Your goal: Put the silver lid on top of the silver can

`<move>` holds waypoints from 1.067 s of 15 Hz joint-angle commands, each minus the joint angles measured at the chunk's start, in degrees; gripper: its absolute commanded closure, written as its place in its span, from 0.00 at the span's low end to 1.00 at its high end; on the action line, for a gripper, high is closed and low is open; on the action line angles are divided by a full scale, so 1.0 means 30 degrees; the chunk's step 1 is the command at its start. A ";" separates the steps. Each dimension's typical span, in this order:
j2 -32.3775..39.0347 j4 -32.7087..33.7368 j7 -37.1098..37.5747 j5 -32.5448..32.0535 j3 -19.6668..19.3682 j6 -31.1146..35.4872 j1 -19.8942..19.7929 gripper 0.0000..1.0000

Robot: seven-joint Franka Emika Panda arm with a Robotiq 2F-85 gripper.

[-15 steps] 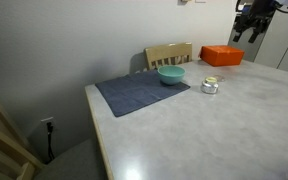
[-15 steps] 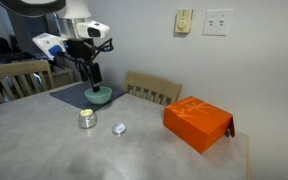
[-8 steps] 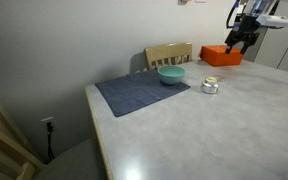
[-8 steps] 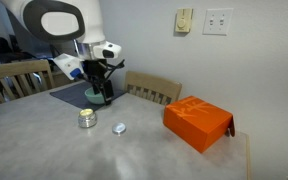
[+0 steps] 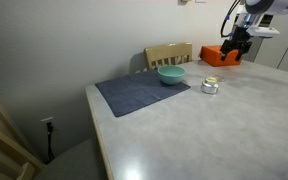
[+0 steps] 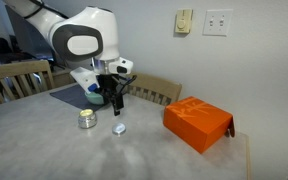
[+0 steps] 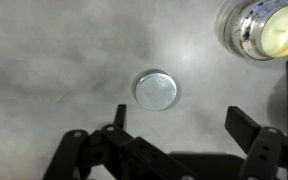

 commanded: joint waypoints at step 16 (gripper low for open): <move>0.4119 0.1842 0.4223 -0.1734 -0.0634 0.4093 0.1340 0.00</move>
